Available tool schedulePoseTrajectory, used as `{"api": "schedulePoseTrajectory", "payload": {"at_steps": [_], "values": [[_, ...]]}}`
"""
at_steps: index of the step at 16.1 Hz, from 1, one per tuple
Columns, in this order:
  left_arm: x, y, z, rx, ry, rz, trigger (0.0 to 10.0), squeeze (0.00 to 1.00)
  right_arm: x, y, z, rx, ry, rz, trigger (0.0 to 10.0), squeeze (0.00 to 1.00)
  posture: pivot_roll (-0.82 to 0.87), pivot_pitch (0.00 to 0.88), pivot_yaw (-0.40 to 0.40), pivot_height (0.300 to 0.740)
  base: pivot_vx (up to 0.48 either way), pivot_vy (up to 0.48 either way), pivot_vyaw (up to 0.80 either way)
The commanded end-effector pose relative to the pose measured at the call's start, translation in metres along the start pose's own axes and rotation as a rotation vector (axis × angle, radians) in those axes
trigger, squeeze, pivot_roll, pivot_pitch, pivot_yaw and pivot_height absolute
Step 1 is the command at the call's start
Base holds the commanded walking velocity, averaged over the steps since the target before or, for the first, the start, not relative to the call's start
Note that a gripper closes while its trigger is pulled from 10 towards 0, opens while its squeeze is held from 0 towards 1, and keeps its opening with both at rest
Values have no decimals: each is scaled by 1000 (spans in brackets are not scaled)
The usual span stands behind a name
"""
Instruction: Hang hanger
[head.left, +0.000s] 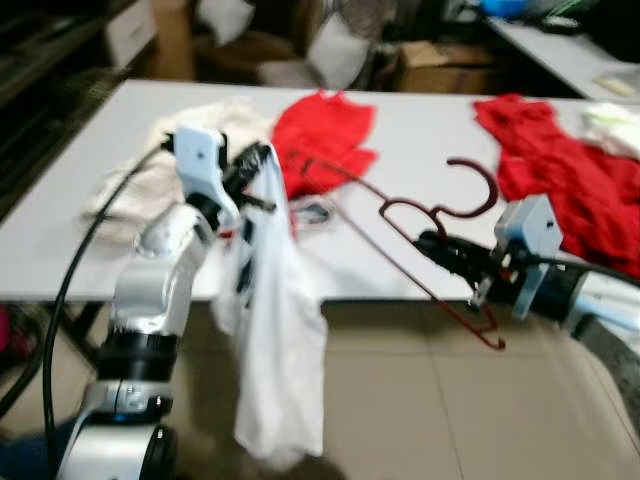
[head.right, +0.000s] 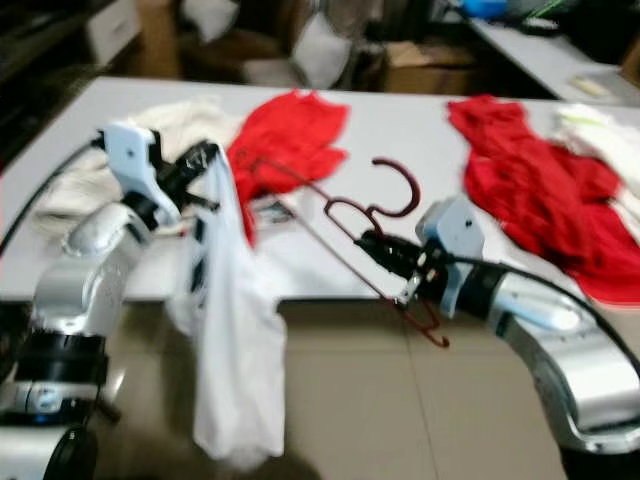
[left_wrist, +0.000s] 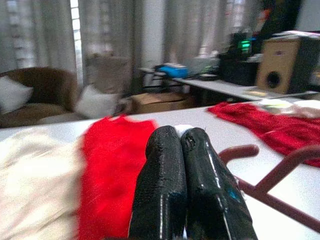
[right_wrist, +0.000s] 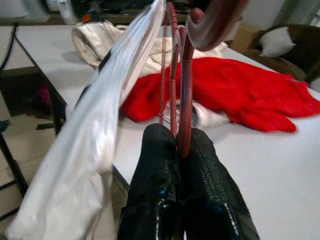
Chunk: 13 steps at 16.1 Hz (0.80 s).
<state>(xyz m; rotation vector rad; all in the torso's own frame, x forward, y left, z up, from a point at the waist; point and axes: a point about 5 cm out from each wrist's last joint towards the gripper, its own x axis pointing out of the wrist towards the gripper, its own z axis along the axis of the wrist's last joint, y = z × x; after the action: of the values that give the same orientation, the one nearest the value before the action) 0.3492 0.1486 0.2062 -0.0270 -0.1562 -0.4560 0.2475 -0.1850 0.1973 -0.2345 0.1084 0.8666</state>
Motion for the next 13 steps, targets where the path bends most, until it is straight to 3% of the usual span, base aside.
{"api": "schedulePoseTrajectory", "payload": {"at_steps": [1,5,7,11,13], "values": [[14,-10,15,14,-46,-35,10000,0,-9,-4,0,-7,22,5,10000,0,-63,0,-26,740,364,0,-800],[30,11,26,117,-5,22,10000,0,-28,0,4,-30,86,126,10000,0,-62,0,-31,740,340,0,0],[35,14,30,124,-9,31,10000,0,-31,1,6,-21,82,150,10000,0,-63,0,-30,740,330,0,0],[42,38,43,155,-26,170,10000,0,-41,-7,15,-39,70,146,10000,0,-57,0,-34,740,327,0,0],[45,45,54,183,-38,178,10000,0,-45,-10,20,-47,67,143,10000,0,-55,0,-34,740,319,0,0]]}}
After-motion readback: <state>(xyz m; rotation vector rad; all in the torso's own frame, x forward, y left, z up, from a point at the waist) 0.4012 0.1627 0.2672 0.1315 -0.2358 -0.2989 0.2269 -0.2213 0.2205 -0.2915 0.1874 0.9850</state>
